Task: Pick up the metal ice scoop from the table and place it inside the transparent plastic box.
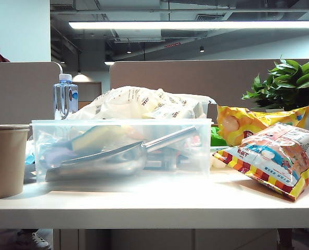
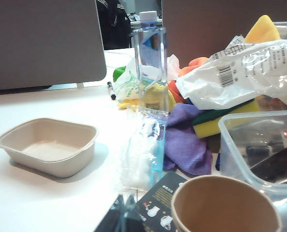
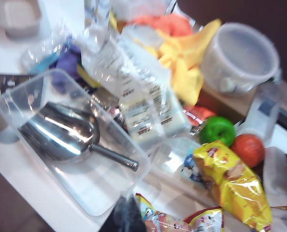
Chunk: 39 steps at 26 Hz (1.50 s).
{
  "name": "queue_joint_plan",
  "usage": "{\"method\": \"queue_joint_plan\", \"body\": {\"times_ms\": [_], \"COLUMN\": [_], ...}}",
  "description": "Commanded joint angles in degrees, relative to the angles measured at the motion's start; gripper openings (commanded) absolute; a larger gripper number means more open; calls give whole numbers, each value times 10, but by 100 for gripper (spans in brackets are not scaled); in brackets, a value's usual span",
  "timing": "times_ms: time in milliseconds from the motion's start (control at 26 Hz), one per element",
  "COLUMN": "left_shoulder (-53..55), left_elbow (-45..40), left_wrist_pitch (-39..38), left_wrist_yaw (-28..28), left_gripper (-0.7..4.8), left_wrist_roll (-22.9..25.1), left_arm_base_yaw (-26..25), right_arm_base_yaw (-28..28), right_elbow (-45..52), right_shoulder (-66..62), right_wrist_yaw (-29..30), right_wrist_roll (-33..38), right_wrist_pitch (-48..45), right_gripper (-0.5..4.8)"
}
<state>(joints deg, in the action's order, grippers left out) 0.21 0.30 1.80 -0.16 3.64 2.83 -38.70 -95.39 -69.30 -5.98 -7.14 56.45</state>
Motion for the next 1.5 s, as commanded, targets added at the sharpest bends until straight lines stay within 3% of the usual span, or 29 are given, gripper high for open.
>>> {"method": "queue_joint_plan", "body": {"times_ms": [38,154,308,385,500,577,962,1232,1386,1501], "left_shoulder": [1,1,1,1,1,1,1,1,1,1], "left_elbow": [1,1,1,1,1,1,1,1,1,1], "left_wrist_pitch": [4,4,4,4,4,4,4,4,4,4], "left_wrist_yaw": [3,4,2,2,2,2,2,2,2,4], "left_gripper": [-5,-5,-5,-5,-5,-5,-5,-5,-5,-5], "left_wrist_roll": [2,2,2,2,2,2,2,2,2,2], "left_arm_base_yaw": [-10,-35,-47,-45,-45,-45,-45,-45,-45,-45], "right_arm_base_yaw": [-1,-1,-1,0,22,32,31,31,119,219], "right_elbow": [24,104,269,361,518,580,602,610,665,722], "right_shoulder": [57,133,269,336,434,473,596,648,677,690], "right_wrist_yaw": [9,10,-5,-50,-203,-225,-225,-224,-185,-104], "right_wrist_roll": [12,24,42,41,40,40,40,42,43,57], "right_wrist_pitch": [-4,-40,-163,-263,-522,-615,-343,-286,-322,-376], "right_gripper": [-6,-6,-6,-6,-5,-3,13,14,14,14]}}
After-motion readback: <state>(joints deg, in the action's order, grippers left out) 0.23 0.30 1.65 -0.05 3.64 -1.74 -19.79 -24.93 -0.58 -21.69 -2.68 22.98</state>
